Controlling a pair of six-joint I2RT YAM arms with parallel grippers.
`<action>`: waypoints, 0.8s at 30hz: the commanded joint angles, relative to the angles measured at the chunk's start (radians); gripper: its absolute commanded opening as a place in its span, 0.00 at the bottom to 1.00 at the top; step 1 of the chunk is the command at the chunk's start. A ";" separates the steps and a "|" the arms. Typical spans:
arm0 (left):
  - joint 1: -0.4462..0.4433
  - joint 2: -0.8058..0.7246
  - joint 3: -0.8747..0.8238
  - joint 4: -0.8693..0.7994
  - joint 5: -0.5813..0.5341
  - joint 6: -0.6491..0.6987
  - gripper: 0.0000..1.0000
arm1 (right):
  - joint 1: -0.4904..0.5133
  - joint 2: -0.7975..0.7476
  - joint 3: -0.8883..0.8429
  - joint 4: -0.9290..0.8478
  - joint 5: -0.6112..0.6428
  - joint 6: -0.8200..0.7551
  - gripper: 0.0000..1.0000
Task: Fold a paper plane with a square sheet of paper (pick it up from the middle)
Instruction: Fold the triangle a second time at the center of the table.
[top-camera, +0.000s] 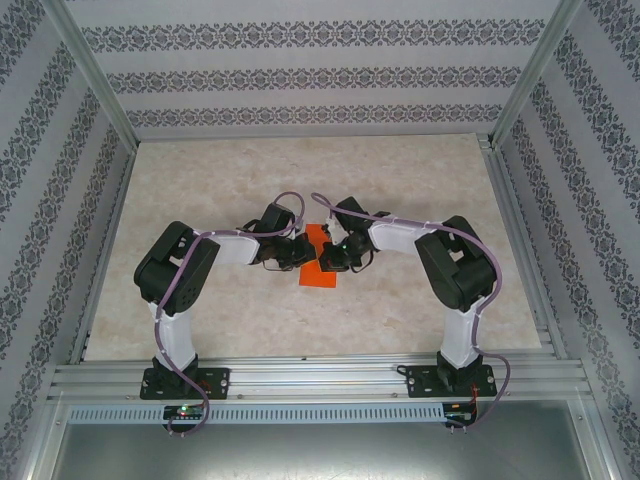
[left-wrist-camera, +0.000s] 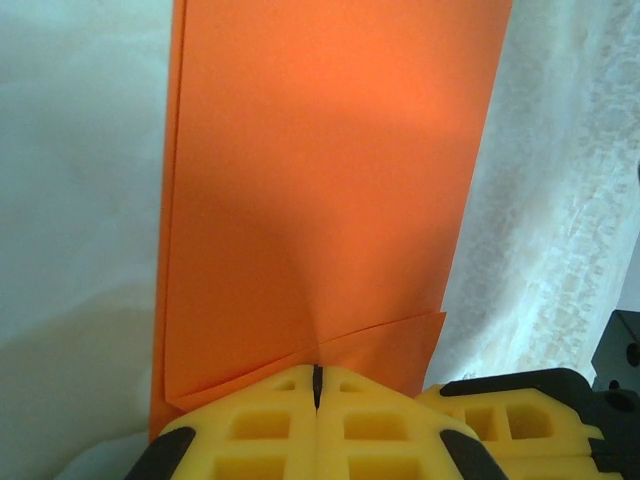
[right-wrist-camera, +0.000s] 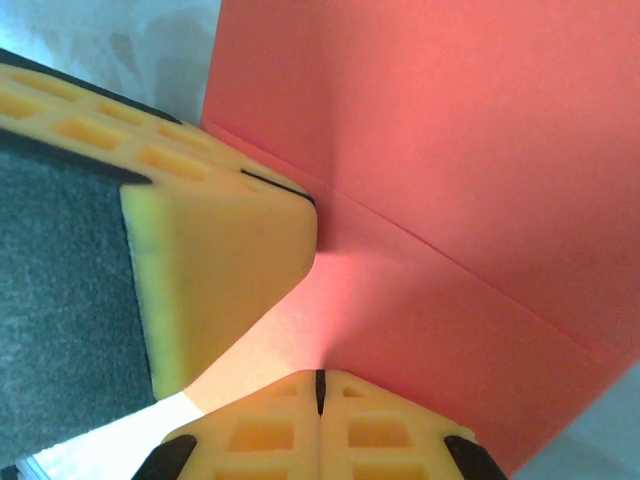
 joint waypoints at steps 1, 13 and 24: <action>-0.012 0.072 -0.058 -0.178 -0.158 -0.015 0.00 | -0.003 -0.033 -0.099 -0.107 -0.019 -0.057 0.00; -0.013 0.077 -0.025 -0.145 -0.123 -0.011 0.00 | -0.047 -0.223 -0.259 -0.088 -0.051 -0.025 0.01; -0.020 -0.055 0.108 -0.093 -0.015 -0.017 0.31 | -0.149 -0.183 -0.102 0.116 -0.063 0.155 0.26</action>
